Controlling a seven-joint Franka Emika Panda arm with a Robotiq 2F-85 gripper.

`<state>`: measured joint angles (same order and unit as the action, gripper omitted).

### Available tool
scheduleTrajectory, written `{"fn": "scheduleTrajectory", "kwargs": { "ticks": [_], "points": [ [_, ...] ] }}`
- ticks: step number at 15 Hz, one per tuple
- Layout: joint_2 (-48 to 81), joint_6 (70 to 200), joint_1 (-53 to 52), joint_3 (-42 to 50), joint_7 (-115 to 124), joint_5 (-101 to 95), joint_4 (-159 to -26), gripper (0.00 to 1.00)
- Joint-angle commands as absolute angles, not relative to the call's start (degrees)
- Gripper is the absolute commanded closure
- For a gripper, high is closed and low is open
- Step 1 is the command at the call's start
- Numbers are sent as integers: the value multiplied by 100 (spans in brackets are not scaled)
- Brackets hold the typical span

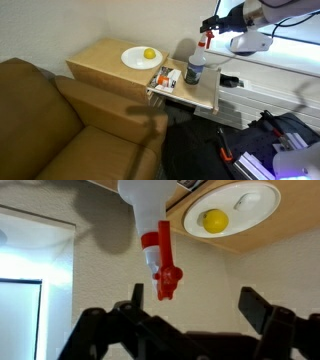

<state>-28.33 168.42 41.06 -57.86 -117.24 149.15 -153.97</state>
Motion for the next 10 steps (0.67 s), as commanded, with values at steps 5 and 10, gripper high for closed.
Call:
{"fn": "scheduleTrajectory", "kwargs": {
  "ticks": [5,10],
  "points": [
    [-2746,16695,4049,-5704,-11670,14857,-15407,62],
    [-2672,16772,4086,-5646,-11669,14763,-15468,97]
  ]
}}
